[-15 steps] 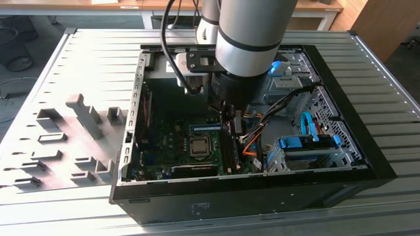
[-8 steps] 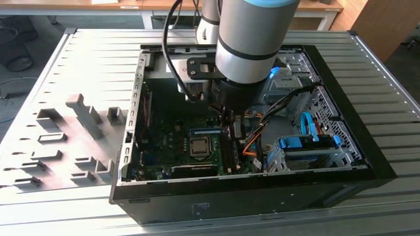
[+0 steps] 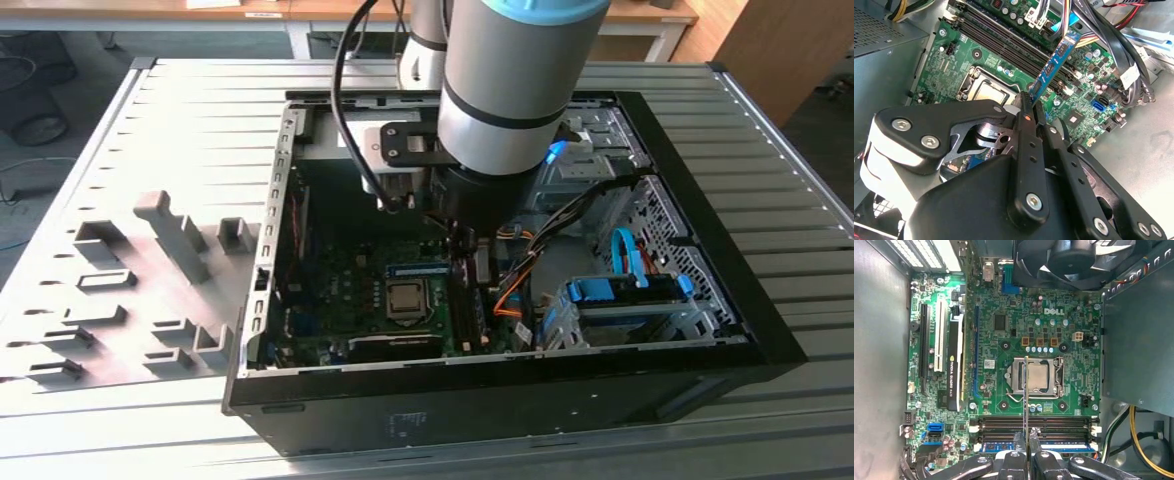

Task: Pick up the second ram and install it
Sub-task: 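Pick up the second ram and move it above second insertion slot, then insert the second ram into the second slot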

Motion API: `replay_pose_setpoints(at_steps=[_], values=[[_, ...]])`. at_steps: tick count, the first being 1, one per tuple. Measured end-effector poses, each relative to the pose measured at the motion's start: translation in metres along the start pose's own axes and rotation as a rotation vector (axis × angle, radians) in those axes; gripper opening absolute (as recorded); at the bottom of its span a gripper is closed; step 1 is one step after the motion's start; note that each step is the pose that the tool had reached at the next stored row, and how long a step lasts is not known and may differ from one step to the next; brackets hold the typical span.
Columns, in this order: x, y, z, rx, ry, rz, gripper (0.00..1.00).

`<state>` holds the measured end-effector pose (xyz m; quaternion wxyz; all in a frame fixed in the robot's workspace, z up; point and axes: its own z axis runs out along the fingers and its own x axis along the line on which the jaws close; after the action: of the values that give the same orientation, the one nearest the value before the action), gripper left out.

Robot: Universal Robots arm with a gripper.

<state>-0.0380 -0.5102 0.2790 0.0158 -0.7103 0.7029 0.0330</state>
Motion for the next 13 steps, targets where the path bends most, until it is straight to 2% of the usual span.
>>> replay_pose_setpoints(at_steps=[9,13], values=[[0.0000,0.0000,0.0002,0.0002,0.0000,0.003,0.14],[0.0000,0.0000,0.0002,0.0036,-0.0011,0.051,0.14]])
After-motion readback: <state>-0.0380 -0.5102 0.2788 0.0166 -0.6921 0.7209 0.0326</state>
